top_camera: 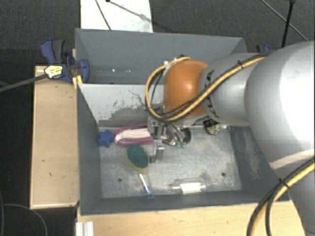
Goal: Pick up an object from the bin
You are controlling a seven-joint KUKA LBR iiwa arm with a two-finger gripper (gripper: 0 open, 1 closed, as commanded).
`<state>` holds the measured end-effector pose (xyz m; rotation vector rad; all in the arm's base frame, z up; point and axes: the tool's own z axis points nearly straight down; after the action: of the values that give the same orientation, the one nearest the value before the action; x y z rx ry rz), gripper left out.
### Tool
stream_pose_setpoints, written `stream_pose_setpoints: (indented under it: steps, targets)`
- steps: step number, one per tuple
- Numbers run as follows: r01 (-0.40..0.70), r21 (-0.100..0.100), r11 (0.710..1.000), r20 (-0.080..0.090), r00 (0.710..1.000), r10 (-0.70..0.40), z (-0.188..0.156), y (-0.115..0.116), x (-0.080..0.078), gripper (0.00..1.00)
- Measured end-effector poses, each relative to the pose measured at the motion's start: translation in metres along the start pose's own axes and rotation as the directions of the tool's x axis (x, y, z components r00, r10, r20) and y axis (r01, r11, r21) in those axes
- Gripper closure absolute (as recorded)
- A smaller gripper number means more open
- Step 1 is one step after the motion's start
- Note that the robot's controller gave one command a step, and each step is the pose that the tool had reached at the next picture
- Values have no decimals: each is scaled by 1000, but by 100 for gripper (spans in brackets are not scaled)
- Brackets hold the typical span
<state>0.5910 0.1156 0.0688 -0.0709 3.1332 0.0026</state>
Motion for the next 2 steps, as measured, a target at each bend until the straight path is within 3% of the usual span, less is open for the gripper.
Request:
stream_pose_setpoints:
  steps: [1, 2]
  targets:
    - [84, -3, 996, -2, 996, -84, -4, 107, 20, 0]
    - [451, 16, 892, 26, 892, -451, -10, 137, 93, 0]
